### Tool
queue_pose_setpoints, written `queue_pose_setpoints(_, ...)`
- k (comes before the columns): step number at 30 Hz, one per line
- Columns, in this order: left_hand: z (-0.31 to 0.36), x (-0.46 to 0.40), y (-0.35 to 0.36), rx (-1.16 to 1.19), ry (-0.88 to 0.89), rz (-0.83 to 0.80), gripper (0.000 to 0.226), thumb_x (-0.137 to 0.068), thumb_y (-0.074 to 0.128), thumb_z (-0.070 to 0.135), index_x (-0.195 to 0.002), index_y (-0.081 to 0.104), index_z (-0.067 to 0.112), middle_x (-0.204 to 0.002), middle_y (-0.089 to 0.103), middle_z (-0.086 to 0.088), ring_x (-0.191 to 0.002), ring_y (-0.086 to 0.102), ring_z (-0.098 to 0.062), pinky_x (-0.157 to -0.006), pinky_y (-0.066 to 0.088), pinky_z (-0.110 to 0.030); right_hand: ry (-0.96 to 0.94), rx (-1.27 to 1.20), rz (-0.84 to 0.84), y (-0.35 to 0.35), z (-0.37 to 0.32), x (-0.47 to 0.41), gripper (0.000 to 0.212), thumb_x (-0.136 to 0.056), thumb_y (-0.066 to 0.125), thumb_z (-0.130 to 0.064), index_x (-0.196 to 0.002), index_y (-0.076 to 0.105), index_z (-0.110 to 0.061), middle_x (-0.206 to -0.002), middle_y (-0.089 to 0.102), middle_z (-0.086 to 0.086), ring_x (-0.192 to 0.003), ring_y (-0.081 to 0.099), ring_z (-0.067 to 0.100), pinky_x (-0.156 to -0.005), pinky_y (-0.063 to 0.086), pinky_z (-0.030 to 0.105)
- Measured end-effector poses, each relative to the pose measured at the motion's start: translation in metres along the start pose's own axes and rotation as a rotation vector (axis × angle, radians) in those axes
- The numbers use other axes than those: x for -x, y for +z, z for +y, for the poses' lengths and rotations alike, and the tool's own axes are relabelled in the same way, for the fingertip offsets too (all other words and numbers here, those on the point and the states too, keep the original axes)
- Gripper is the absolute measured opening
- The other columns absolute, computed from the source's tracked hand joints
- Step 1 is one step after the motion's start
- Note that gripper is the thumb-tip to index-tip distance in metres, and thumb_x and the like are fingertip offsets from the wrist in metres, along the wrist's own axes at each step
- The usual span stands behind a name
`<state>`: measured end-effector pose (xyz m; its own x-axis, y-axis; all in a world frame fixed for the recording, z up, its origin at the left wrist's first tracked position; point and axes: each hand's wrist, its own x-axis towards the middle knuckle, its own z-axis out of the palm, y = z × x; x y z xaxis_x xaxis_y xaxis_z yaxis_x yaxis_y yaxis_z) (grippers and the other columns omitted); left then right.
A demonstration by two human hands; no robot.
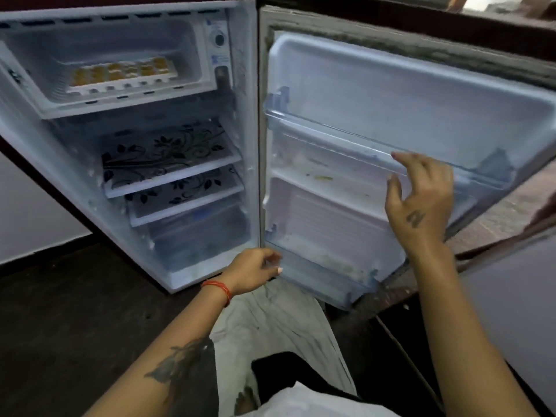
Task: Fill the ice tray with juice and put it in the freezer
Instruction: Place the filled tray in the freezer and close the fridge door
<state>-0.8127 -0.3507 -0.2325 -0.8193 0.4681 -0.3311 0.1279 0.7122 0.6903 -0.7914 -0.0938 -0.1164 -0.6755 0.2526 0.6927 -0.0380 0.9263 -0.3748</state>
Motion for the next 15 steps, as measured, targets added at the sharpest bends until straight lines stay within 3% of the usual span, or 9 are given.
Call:
queue_pose_setpoints(3, 0.024, 0.003, 0.014, -0.027, 0.044, -0.025, 0.038, -0.089, 0.062, 0.029, -0.125, 0.058, 0.018, -0.124, 0.063, 0.000, -0.103, 0.060, -0.012, -0.090, 0.045, -0.021, 0.040, 0.149, 0.012, -0.015, 0.021, -0.013, 0.042, -0.084, 0.057, -0.015, -0.125, 0.056, -0.011, -0.124, 0.055, 0.018, -0.117, 0.047, 0.039, -0.097, 0.035, 0.039)
queue_pose_setpoints(6, 0.050, -0.001, 0.022, -0.036, 0.073, 0.032, 0.037, -0.089, 0.062, 0.031, -0.124, 0.059, 0.019, -0.121, 0.064, 0.001, -0.093, 0.059, -0.008, -0.082, 0.043, -0.019, 0.157, 0.325, -0.260, -0.018, 0.049, -0.021, 0.062, -0.084, 0.058, -0.024, -0.140, 0.036, -0.012, -0.141, 0.039, 0.019, -0.134, 0.029, 0.036, -0.113, 0.015, 0.049)
queue_pose_setpoints(8, 0.069, -0.004, 0.031, -0.032, 0.087, 0.060, 0.037, -0.090, 0.061, 0.032, -0.125, 0.058, 0.020, -0.121, 0.063, 0.002, -0.091, 0.060, -0.009, -0.082, 0.045, -0.020, 0.155, 0.403, -0.370, -0.019, 0.062, -0.019, 0.070, -0.081, 0.062, -0.024, -0.143, 0.029, -0.012, -0.139, 0.039, 0.020, -0.135, 0.028, 0.034, -0.116, 0.004, 0.050)
queue_pose_setpoints(11, 0.102, -0.008, 0.050, 0.017, 0.114, 0.082, 0.037, -0.091, 0.059, 0.031, -0.126, 0.057, 0.022, -0.124, 0.062, 0.004, -0.093, 0.060, -0.008, -0.086, 0.048, -0.023, 0.060, 0.435, -0.390, -0.020, 0.069, -0.013, 0.073, -0.079, 0.064, -0.026, -0.141, 0.030, -0.011, -0.129, 0.045, 0.019, -0.124, 0.037, 0.033, -0.114, 0.013, 0.049)
queue_pose_setpoints(15, 0.134, -0.006, 0.072, 0.029, 0.129, 0.146, 0.036, -0.091, 0.059, 0.031, -0.126, 0.057, 0.022, -0.125, 0.061, 0.005, -0.101, 0.061, -0.011, -0.092, 0.050, -0.032, -0.003, 0.424, -0.430, -0.029, 0.060, -0.004, 0.073, -0.080, 0.062, -0.032, -0.141, 0.029, -0.010, -0.131, 0.043, 0.019, -0.123, 0.037, 0.034, -0.109, 0.019, 0.049)
